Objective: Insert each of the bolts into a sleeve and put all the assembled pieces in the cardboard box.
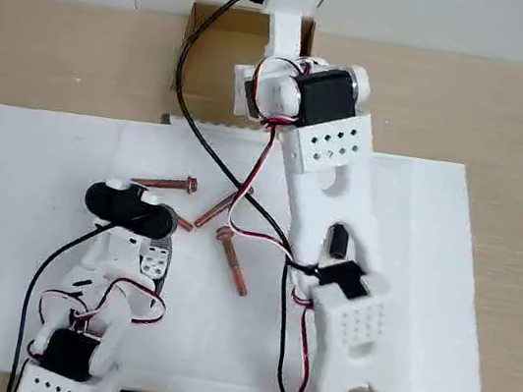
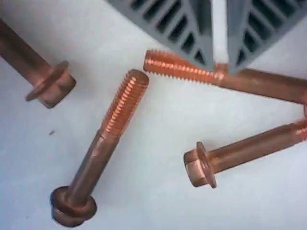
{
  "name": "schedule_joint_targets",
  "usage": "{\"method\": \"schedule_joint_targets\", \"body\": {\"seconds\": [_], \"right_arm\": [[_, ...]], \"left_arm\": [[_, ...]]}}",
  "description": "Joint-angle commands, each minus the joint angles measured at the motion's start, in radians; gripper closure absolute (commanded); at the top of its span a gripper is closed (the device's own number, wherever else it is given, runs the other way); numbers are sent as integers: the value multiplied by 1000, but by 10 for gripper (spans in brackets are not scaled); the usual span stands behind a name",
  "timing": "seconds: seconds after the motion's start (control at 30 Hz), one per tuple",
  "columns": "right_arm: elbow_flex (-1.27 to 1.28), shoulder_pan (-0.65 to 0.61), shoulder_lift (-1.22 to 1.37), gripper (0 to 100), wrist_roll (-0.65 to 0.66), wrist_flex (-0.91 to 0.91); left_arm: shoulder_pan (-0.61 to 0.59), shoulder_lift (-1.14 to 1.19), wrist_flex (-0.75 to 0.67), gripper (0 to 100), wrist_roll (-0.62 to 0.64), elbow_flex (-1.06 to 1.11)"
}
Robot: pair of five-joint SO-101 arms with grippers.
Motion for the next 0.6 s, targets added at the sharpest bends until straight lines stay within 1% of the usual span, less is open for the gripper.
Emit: {"method": "schedule_joint_targets", "body": {"seconds": [0.0,0.27,0.37,0.57], "right_arm": [[149,4,-153,868,-64,-1],[476,22,-341,868,-141,-8],[582,25,-378,868,-170,-8],[761,25,-418,868,-273,-8]], "left_arm": [[-6,-5,5,994,3,-5],[-6,-5,5,994,3,-5],[-8,-5,6,994,3,-5],[-8,-5,6,994,3,-5]]}}
